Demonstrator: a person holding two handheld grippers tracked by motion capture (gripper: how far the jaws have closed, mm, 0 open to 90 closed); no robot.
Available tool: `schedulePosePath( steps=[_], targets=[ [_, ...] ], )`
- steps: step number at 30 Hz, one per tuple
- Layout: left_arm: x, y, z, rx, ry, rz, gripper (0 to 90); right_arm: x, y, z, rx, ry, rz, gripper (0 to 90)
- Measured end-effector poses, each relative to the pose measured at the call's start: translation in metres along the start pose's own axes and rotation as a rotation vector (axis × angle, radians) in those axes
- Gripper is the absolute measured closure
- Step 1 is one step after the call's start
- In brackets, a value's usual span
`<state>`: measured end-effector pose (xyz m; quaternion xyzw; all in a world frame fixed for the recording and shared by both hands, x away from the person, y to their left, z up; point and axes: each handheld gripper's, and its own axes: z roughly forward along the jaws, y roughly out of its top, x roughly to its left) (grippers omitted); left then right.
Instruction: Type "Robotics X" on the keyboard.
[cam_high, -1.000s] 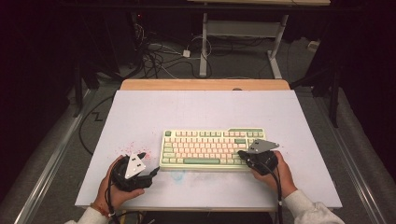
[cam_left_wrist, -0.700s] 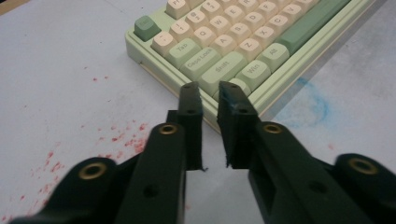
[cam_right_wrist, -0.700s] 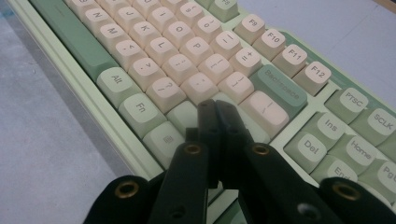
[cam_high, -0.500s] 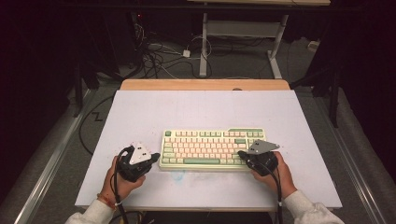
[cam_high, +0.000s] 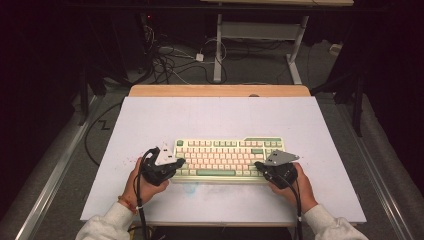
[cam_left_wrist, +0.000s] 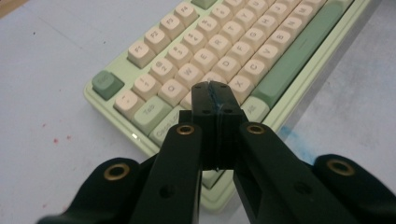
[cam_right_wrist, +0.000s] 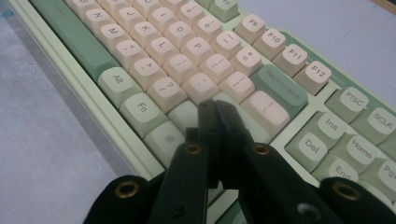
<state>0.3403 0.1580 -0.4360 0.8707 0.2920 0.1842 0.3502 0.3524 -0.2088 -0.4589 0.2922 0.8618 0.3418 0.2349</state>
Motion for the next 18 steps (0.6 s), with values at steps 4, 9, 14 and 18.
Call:
schedulePosePath(
  steps=[4,9,14,18],
  targets=[
    [-0.002,0.012,0.009,0.017,-0.017,0.027,87.4,0.0,0.0,0.0,0.0,-0.002,-0.002,90.0],
    [-0.004,0.028,0.023,0.032,-0.045,0.051,87.4,0.0,0.0,0.0,-0.001,-0.002,-0.004,90.0],
    [-0.005,0.037,0.034,0.039,-0.058,0.058,87.4,0.001,0.0,0.0,0.0,-0.006,-0.005,90.0],
    [-0.006,0.045,0.044,0.052,-0.061,0.067,87.3,0.001,0.0,0.0,0.0,-0.008,-0.007,90.0]
  ],
)
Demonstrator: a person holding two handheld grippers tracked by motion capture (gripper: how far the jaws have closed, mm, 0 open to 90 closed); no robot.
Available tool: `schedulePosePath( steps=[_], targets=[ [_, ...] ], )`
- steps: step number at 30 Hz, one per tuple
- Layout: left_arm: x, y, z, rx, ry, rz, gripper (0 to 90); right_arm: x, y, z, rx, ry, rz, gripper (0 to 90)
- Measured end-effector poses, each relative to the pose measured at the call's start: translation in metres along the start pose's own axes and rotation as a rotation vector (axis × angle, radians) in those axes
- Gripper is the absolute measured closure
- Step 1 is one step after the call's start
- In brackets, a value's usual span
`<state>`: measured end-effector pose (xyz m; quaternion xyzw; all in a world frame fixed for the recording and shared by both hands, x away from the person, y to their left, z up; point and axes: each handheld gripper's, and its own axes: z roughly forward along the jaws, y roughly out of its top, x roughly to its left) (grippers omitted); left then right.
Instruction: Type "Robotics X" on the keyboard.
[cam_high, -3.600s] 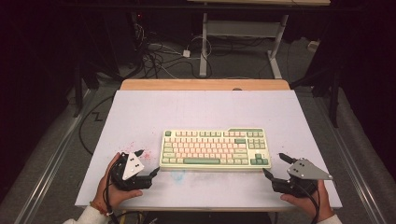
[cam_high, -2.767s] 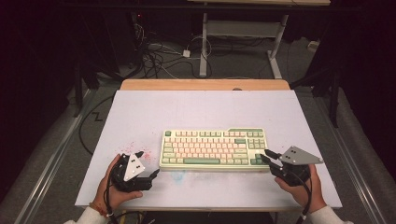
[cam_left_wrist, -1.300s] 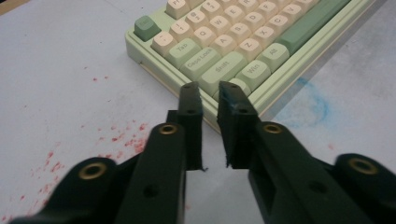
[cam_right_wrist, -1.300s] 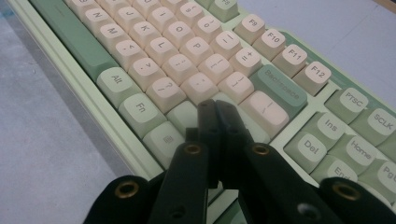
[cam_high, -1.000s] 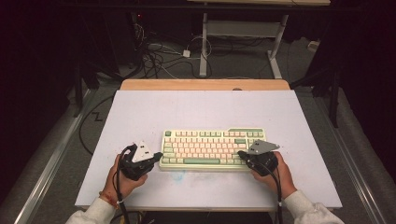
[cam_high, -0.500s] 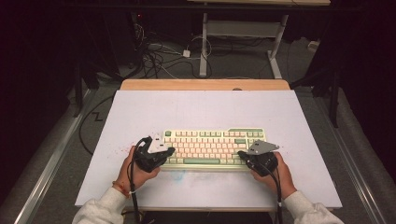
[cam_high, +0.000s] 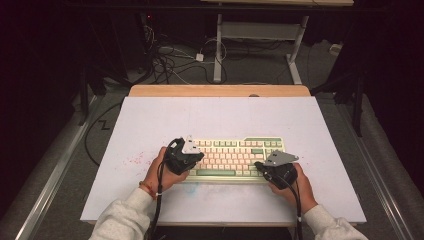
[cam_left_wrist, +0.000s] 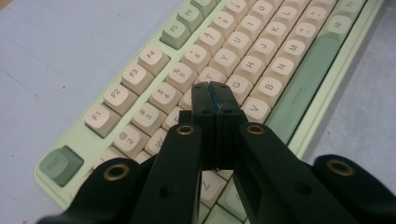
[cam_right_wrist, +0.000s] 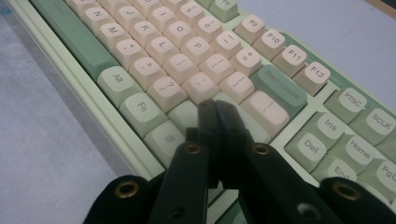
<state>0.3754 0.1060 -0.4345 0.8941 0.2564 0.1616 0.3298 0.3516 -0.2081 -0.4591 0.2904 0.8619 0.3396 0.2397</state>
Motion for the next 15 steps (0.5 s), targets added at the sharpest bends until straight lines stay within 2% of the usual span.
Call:
schedulePosePath(
  steps=[4,8,15],
  targets=[
    [0.003,0.007,0.01,0.013,-0.003,-0.008,87.4,0.0,0.0,0.0,0.0,0.001,0.0,90.0],
    [0.005,0.011,0.019,0.048,0.0,-0.011,87.3,0.0,0.0,0.0,0.0,0.0,-0.002,90.0],
    [0.007,0.013,0.028,0.066,0.004,-0.015,87.0,0.0,0.0,0.0,-0.001,0.0,-0.004,90.0]
  ],
)
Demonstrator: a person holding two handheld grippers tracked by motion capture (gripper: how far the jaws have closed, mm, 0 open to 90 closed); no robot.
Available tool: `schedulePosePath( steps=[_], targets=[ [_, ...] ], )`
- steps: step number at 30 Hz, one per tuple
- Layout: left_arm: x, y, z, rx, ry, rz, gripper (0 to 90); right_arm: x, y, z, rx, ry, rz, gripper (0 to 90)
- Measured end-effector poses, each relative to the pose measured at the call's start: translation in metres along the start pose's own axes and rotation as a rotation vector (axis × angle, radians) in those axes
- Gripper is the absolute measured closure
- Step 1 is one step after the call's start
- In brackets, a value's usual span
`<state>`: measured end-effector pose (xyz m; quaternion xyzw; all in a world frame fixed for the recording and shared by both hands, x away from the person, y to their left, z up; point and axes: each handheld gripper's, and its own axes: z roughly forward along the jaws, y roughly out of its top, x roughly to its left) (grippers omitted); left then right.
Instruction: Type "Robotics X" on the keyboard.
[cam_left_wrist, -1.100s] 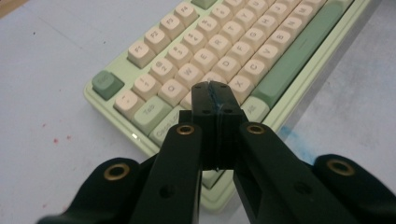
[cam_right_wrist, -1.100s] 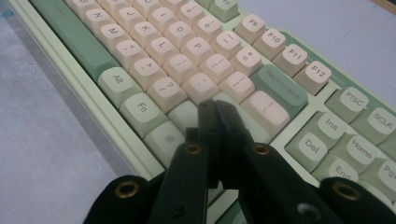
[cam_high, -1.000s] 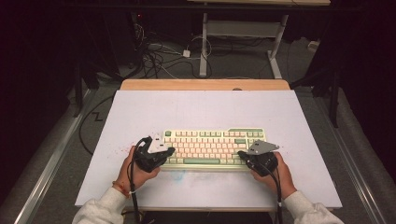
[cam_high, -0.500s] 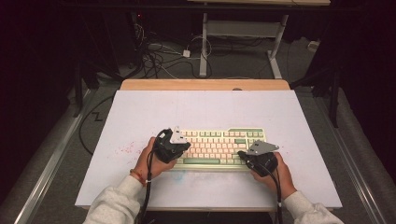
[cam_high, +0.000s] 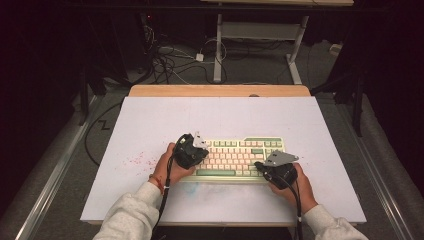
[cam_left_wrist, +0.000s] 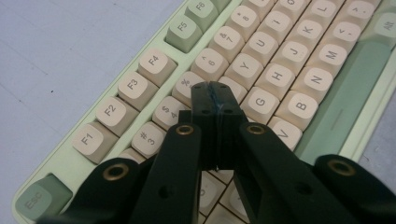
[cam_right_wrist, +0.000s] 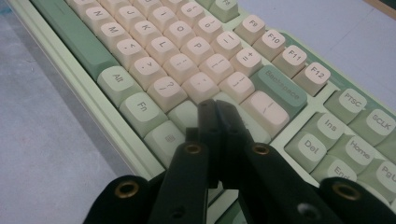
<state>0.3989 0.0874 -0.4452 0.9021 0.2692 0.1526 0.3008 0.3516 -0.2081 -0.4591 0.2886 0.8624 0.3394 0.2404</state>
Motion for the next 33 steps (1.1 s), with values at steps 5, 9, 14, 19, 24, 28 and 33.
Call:
schedulePosePath(
  steps=[5,9,14,19,24,28,33],
  targets=[
    [-0.001,0.002,0.003,0.001,0.005,0.001,87.0,0.0,0.0,0.0,0.001,0.0,-0.002,90.0],
    [0.0,0.003,0.006,0.021,-0.007,0.0,87.2,0.0,0.0,0.0,0.002,0.0,-0.003,90.0],
    [-0.003,0.003,0.0,-0.005,0.011,0.019,85.8,0.0,0.0,-0.001,0.004,-0.003,-0.006,90.0],
    [-0.004,0.002,-0.014,-0.065,0.031,0.032,84.0,-0.001,0.002,-0.004,-0.003,-0.002,-0.015,90.0],
    [-0.007,-0.004,-0.03,-0.135,0.048,0.042,77.3,-0.002,0.004,-0.012,-0.03,-0.005,-0.008,90.0],
    [-0.01,-0.015,-0.039,-0.17,0.076,0.07,65.1,-0.001,0.005,-0.02,-0.051,-0.004,-0.011,90.0],
    [-0.016,-0.029,-0.043,-0.179,0.149,0.085,43.4,-0.001,0.007,-0.026,-0.068,-0.002,-0.013,90.0]
  ],
)
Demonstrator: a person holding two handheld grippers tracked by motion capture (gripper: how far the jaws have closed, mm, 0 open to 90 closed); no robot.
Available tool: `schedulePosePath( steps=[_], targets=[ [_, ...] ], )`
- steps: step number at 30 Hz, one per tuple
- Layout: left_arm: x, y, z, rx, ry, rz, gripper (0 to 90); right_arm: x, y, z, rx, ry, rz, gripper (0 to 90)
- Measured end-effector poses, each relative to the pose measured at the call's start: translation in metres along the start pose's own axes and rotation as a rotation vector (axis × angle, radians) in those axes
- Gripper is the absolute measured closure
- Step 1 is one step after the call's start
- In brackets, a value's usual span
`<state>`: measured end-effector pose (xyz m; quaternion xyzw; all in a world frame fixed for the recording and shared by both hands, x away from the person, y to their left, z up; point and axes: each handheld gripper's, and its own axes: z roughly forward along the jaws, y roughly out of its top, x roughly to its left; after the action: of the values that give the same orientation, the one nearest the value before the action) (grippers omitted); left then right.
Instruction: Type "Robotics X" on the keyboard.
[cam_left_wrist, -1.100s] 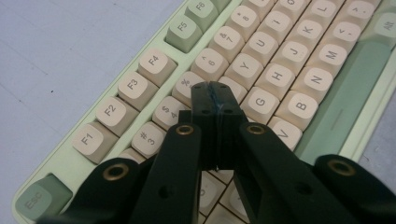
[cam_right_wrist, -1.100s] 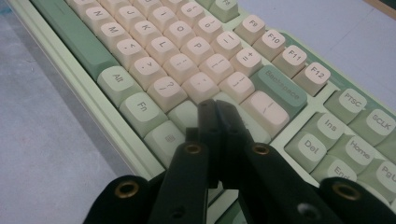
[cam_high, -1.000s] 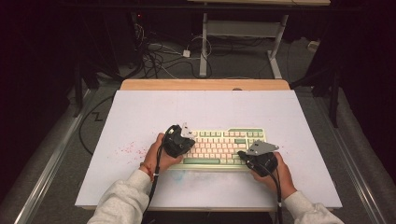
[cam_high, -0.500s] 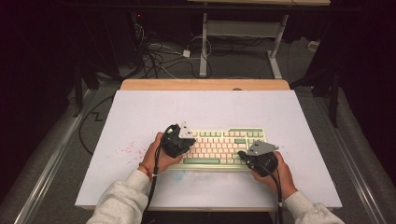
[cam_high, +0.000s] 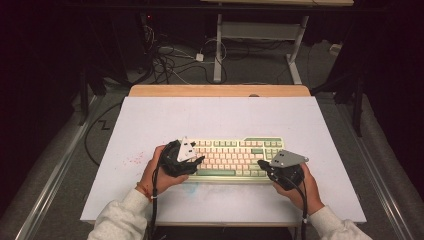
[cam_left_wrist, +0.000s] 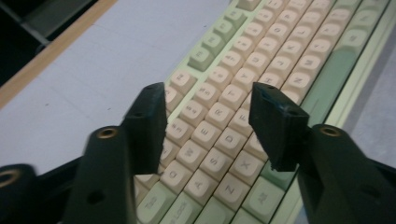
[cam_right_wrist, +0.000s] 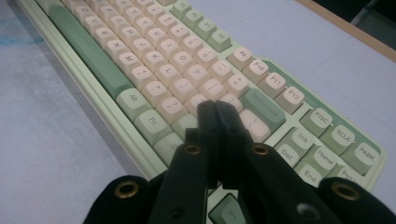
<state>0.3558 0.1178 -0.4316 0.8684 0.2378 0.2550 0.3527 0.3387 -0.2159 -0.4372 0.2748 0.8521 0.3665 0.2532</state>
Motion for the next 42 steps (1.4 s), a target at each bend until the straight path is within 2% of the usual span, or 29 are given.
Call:
schedulePosePath(
  steps=[1,3,10,17,25,42],
  targets=[
    [-0.001,-0.004,-0.003,-0.009,-0.005,0.007,39.6,0.0,0.0,-0.001,-0.001,-0.001,0.003,90.0],
    [-0.003,-0.008,-0.006,-0.009,0.016,0.013,32.3,0.0,0.0,-0.002,-0.005,-0.001,0.003,90.0],
    [-0.006,-0.026,-0.018,-0.028,0.016,-0.002,20.2,-0.002,0.0,-0.003,-0.008,0.003,0.011,90.0],
    [-0.008,-0.042,-0.027,-0.032,0.028,-0.006,17.5,-0.004,0.002,-0.003,-0.012,-0.001,0.018,90.0],
    [-0.006,-0.059,-0.034,0.002,0.061,-0.005,17.5,-0.004,0.007,-0.002,-0.02,0.005,0.019,90.0],
    [-0.005,-0.084,-0.045,0.031,0.052,-0.046,17.5,-0.009,0.018,0.008,-0.017,0.005,0.022,90.0]
  ],
)
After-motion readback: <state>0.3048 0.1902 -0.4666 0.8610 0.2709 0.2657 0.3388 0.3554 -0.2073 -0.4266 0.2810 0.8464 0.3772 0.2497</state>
